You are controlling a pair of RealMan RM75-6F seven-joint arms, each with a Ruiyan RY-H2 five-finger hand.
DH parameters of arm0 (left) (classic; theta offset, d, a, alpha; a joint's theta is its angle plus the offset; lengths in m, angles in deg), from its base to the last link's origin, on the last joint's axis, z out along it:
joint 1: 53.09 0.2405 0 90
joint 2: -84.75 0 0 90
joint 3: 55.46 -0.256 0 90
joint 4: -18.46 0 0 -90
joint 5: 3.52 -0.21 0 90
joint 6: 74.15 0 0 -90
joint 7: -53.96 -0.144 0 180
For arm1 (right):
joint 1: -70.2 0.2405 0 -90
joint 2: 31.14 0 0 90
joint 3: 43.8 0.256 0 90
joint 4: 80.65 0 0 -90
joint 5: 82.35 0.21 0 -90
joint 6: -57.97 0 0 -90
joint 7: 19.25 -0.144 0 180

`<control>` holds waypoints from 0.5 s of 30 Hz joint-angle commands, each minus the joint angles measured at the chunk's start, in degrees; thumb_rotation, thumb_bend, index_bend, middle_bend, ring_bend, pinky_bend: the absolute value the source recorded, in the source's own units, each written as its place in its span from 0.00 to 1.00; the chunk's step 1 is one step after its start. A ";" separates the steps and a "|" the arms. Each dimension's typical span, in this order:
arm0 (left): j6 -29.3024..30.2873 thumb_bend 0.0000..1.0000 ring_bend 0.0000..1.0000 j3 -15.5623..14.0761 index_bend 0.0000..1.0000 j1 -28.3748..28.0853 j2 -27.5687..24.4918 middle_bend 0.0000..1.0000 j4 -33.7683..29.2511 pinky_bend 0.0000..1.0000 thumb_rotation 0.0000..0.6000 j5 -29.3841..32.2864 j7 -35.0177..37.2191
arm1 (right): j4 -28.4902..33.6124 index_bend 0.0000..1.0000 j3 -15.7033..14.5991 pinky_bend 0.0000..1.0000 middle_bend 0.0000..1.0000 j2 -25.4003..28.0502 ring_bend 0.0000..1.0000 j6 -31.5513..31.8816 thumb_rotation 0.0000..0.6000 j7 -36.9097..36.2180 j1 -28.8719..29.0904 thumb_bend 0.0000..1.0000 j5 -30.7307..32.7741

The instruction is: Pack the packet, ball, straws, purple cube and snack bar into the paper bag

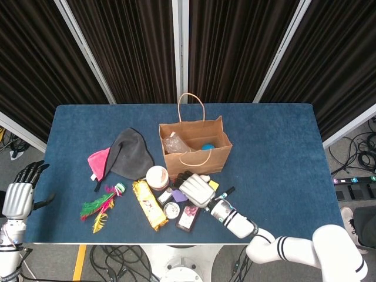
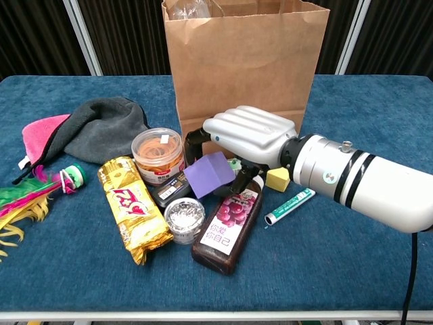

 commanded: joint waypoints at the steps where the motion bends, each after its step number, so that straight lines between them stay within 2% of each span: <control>1: 0.03 0.26 0.15 0.01 0.24 -0.02 0.00 0.23 -0.01 0.21 1.00 -0.02 0.01 | -0.01 0.44 0.00 0.34 0.40 0.00 0.27 0.61 1.00 0.05 -0.22 0.18 -0.40; 10: 0.14 0.26 0.15 -0.02 0.24 -0.01 -0.06 0.23 -0.57 0.21 1.00 -0.05 0.00 | 3.18 0.47 -0.04 0.36 0.42 1.75 0.29 2.79 1.00 0.26 -0.93 0.21 -1.69; 15: 0.21 0.26 0.15 -0.10 0.24 -0.09 -0.19 0.23 -1.25 0.21 1.00 -0.22 -0.39 | 10.78 0.48 -0.46 0.37 0.43 5.13 0.30 6.46 1.00 2.07 -2.03 0.21 -4.52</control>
